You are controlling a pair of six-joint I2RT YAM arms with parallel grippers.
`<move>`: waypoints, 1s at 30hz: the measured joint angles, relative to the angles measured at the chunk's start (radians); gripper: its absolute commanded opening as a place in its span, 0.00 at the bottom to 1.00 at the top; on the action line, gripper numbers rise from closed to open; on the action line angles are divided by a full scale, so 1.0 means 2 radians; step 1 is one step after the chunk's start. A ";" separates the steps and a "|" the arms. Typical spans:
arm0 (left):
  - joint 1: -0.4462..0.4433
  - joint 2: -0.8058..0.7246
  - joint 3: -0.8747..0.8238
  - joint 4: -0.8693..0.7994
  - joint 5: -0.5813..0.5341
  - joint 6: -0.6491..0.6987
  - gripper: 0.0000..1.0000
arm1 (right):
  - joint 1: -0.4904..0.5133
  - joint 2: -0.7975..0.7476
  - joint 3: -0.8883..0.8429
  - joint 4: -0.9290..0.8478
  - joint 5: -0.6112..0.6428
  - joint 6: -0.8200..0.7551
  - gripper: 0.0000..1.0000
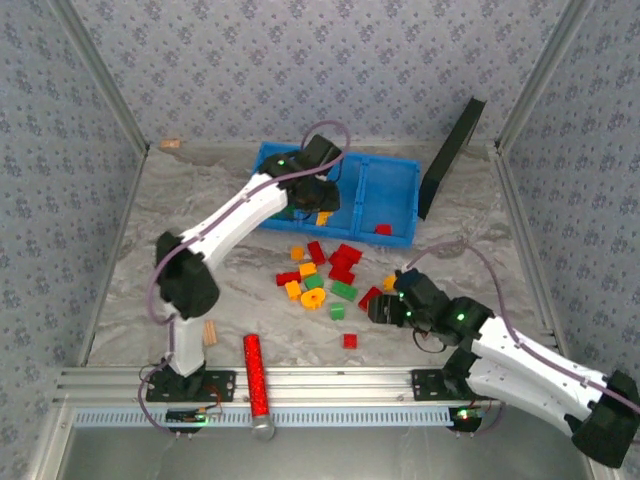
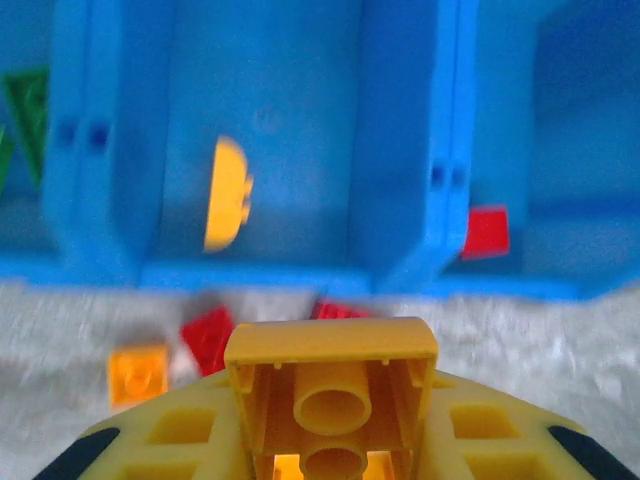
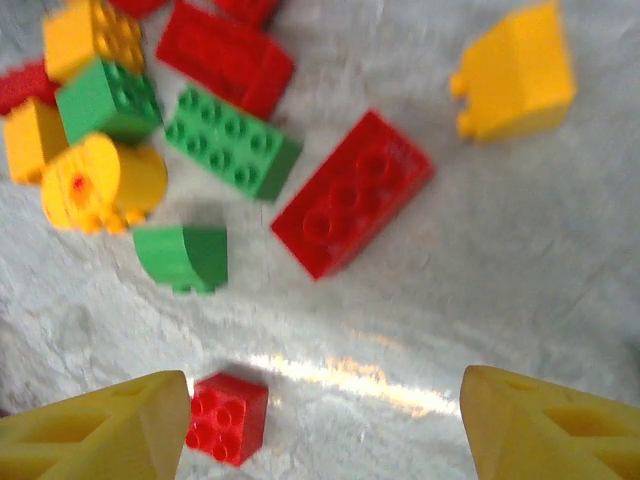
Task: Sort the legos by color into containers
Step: Place the lego in the container.
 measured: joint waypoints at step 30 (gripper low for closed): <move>0.042 0.251 0.126 -0.001 0.044 0.038 0.35 | 0.168 0.297 0.104 0.040 0.023 0.152 0.66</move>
